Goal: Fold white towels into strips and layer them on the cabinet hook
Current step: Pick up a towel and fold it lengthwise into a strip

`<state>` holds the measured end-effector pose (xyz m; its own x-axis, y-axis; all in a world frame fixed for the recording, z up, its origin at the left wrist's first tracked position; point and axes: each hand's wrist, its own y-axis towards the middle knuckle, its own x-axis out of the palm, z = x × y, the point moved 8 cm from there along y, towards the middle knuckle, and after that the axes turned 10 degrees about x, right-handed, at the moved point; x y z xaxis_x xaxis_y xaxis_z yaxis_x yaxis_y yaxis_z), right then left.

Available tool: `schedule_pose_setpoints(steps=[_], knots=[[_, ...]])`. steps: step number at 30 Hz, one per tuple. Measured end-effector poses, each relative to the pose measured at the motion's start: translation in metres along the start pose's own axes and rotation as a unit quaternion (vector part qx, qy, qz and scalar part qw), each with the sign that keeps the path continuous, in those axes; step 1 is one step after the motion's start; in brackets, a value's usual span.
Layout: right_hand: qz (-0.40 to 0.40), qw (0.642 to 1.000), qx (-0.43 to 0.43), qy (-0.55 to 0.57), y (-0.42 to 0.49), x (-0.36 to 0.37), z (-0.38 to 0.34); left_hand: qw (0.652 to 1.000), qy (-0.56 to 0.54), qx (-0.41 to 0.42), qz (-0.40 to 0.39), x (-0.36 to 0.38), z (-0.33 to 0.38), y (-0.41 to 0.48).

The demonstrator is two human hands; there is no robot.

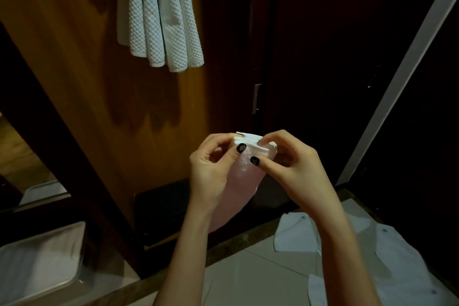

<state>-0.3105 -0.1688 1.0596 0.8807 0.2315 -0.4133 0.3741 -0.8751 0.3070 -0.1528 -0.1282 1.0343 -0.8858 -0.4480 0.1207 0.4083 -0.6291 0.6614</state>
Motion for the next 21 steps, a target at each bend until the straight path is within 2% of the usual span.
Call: schedule_pose_setpoints(steps=[6, 9, 11, 14, 17, 19, 21], knots=[[0.023, 0.998, -0.003, -0.058, -0.005, 0.005, 0.004, 1.000, -0.005, -0.010, -0.027, -0.001, 0.005, -0.007], [-0.002, 0.999, 0.012, -0.036, -0.006, 0.006, 0.009, 0.992, -0.071, -0.071, -0.081, 0.000, 0.000, -0.013], [-0.018, 1.000, 0.019, -0.006, -0.007, 0.007, 0.011, 0.988, -0.082, -0.083, -0.104, -0.002, 0.000, -0.014], [-0.027, 0.997, 0.014, 0.067, -0.008, 0.009, 0.010, 0.992, -0.071, -0.067, -0.079, -0.006, 0.007, -0.014], [-0.051, 0.983, 0.060, 0.167, -0.007, 0.016, 0.018, 0.997, -0.047, -0.040, -0.050, -0.005, 0.014, -0.015], [-0.070, 0.978, 0.081, 0.179, -0.007, 0.021, 0.021, 0.999, -0.021, -0.020, -0.039, -0.001, 0.016, -0.015], [-0.040, 0.983, 0.082, 0.161, -0.006, 0.018, 0.020, 1.000, 0.007, -0.008, -0.014, -0.001, 0.016, -0.016]])
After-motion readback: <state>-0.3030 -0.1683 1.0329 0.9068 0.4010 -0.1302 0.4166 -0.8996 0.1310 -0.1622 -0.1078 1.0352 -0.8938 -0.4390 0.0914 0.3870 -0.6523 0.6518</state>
